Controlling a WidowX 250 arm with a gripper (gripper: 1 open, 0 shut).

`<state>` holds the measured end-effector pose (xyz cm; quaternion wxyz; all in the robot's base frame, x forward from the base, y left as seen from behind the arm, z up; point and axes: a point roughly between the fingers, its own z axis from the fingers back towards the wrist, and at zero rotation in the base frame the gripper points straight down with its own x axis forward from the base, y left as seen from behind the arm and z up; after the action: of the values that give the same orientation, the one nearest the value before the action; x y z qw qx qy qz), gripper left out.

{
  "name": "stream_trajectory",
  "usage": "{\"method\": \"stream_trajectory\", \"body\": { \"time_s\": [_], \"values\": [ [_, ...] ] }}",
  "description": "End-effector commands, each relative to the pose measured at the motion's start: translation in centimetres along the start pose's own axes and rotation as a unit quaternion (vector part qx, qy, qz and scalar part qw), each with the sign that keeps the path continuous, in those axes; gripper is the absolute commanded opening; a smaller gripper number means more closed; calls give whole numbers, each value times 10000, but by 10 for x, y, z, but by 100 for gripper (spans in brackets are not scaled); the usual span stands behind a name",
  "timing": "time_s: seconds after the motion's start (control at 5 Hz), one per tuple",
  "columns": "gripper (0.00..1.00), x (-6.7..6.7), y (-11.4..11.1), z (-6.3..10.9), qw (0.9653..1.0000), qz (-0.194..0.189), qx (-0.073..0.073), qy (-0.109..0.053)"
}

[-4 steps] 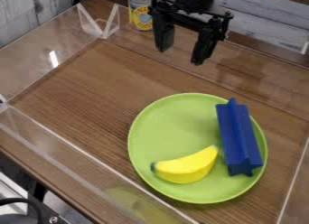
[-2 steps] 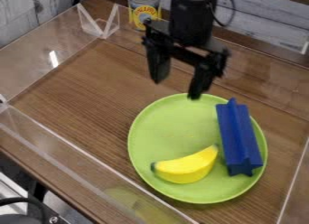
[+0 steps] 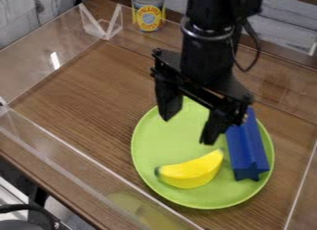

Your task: Remove the banana from inside the green plate and put it on the table

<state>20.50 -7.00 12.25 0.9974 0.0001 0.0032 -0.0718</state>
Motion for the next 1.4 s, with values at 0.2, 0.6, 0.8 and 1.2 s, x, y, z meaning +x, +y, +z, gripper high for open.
{"method": "stream_trajectory", "body": {
  "time_s": [0.2,0.6,0.8,1.2],
  "values": [
    [100,-5,-15,-13,9990,-84,-66,-426],
    [100,-4,-15,-37,9983,-295,-143,-480],
    [100,-1,-12,-44,9978,-371,-176,-519],
    [100,4,-5,-50,9972,-405,-236,-589]
  ]
}}
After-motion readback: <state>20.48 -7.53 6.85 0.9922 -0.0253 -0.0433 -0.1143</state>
